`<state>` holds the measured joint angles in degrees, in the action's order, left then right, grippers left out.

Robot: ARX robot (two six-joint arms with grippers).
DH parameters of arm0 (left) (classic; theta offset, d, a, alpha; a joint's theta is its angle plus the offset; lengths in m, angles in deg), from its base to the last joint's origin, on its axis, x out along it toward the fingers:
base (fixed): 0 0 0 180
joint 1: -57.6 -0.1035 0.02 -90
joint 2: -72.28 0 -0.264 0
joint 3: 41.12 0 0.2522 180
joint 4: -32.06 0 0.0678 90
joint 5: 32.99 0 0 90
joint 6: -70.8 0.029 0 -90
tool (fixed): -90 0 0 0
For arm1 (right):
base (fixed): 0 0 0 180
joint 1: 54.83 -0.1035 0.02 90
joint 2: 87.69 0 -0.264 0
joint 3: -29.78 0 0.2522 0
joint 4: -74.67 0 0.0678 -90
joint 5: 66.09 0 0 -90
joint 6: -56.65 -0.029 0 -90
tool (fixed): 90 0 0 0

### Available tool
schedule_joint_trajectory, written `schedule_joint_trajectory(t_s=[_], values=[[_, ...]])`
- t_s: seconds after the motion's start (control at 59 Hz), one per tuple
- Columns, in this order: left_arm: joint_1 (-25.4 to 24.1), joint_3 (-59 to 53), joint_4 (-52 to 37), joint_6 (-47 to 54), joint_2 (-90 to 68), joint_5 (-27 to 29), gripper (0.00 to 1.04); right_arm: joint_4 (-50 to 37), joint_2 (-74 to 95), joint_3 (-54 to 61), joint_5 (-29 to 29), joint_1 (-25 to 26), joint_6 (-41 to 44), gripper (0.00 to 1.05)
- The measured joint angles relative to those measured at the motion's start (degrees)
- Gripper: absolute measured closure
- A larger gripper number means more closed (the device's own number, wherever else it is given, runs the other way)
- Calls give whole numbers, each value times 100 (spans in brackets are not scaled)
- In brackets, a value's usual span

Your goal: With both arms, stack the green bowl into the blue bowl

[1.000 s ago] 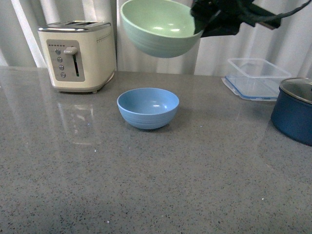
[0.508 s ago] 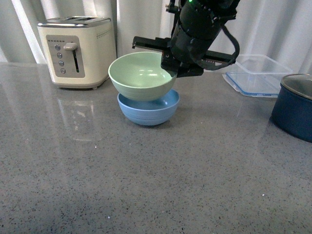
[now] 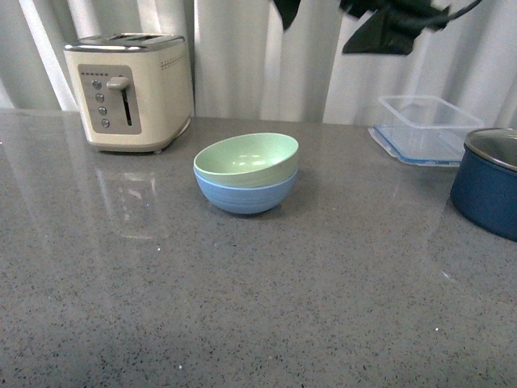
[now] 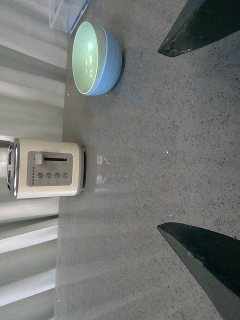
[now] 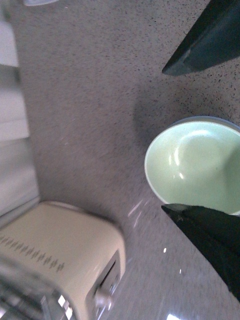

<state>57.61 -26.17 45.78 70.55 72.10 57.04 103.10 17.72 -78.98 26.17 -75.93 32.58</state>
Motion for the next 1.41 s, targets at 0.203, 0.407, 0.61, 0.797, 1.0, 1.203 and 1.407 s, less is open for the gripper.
schedule_joint_trajectory(t_s=[0.203, 0.407, 0.61, 0.797, 1.0, 1.203, 1.407], values=[[0, 0, 0, 0, 0, -2, 7, -448, -2076, 2022, -852, 643, -98, 10], [0, 0, 0, 0, 0, 2, 7, -699, -4135, 4599, -866, 1626, 660, 10], [0, 0, 0, 0, -7, -2, 7, -4074, -4852, 6494, 201, 1659, 2059, 43], [0, 0, 0, 0, 0, -2, 7, -4535, -5423, 7471, -192, 1971, 2332, 77], [0, 0, 0, 0, 0, -4, 7, -4636, -5949, 8129, -205, 2103, 2387, 104], [0, 0, 0, 0, 0, -2, 7, -4588, -6474, 8588, -212, 2103, 2387, 104], [0, 0, 0, 0, 0, -2, 7, -4374, -6999, 8911, -214, 2103, 2387, 104]])
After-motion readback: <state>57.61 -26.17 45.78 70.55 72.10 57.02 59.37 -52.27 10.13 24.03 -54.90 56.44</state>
